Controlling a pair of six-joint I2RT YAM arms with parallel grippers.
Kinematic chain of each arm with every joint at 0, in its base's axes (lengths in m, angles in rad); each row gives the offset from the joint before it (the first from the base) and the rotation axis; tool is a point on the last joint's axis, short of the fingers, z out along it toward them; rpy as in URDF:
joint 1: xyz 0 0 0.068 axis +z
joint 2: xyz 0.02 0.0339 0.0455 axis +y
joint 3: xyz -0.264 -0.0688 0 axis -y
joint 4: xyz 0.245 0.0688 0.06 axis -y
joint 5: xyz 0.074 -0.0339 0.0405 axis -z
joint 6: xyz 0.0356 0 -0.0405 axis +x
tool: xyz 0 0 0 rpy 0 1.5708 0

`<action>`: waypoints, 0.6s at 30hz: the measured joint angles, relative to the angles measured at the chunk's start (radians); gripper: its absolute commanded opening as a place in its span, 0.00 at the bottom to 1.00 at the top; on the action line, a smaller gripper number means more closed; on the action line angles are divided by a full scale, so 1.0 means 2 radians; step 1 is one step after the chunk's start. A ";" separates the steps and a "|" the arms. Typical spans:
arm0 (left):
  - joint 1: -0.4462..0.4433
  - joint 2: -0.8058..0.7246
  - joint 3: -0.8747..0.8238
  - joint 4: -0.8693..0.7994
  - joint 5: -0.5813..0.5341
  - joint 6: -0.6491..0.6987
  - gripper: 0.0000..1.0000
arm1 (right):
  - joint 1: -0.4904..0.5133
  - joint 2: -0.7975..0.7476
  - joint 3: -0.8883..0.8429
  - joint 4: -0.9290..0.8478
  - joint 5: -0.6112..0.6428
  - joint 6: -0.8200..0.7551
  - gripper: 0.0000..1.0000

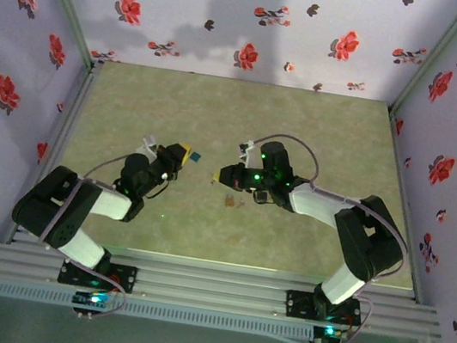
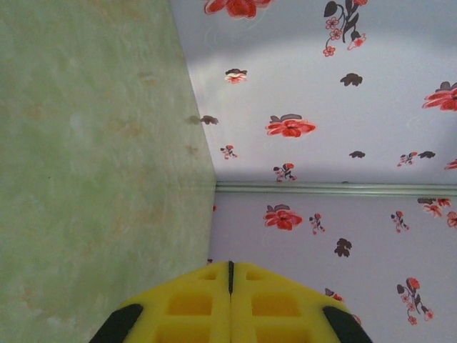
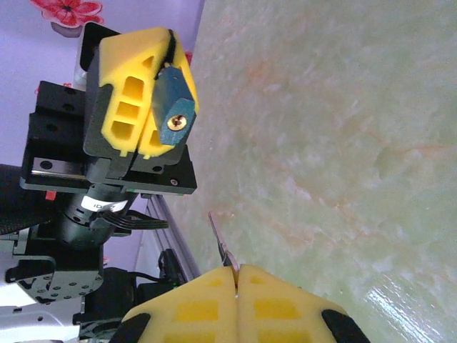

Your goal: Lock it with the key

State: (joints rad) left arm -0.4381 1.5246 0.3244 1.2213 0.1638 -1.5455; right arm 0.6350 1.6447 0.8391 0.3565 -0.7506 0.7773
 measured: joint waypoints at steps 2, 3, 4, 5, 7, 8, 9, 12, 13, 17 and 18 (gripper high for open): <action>0.000 0.000 0.000 -0.002 0.004 0.003 0.00 | 0.000 -0.005 0.000 -0.003 0.003 -0.005 0.00; 0.000 0.000 0.000 -0.002 0.006 0.004 0.00 | 0.000 -0.008 0.000 -0.004 0.006 -0.006 0.00; 0.000 0.000 0.000 -0.003 0.009 0.005 0.00 | 0.000 -0.011 0.000 -0.006 0.008 -0.007 0.00; 0.000 0.000 0.000 -0.004 0.012 0.006 0.00 | 0.000 -0.015 0.000 -0.008 0.010 -0.009 0.00; 0.000 0.000 -0.001 -0.008 0.017 0.008 0.00 | 0.000 -0.023 -0.002 -0.010 0.014 -0.013 0.00; 0.000 0.000 -0.001 -0.011 0.020 0.010 0.00 | 0.000 -0.030 -0.003 -0.012 0.017 -0.015 0.00; 0.000 0.000 -0.001 -0.015 0.023 0.013 0.00 | 0.000 -0.037 -0.005 -0.014 0.021 -0.019 0.00; 0.000 -0.001 -0.001 -0.029 0.033 0.021 0.00 | -0.001 -0.062 -0.011 -0.023 0.033 -0.027 0.00; 0.000 -0.002 -0.001 -0.037 0.035 0.025 0.00 | -0.001 -0.069 -0.012 -0.026 0.036 -0.031 0.00; 0.000 -0.032 -0.001 -0.102 0.044 0.051 0.00 | -0.003 -0.094 -0.016 -0.035 0.056 -0.045 0.00; 0.000 -0.046 0.001 -0.126 0.045 0.061 0.00 | -0.004 -0.099 -0.018 -0.037 0.061 -0.048 0.00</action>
State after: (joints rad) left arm -0.4381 1.4330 0.3264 0.9699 0.2543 -1.4235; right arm 0.6273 1.4460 0.8028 0.2825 -0.6281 0.6815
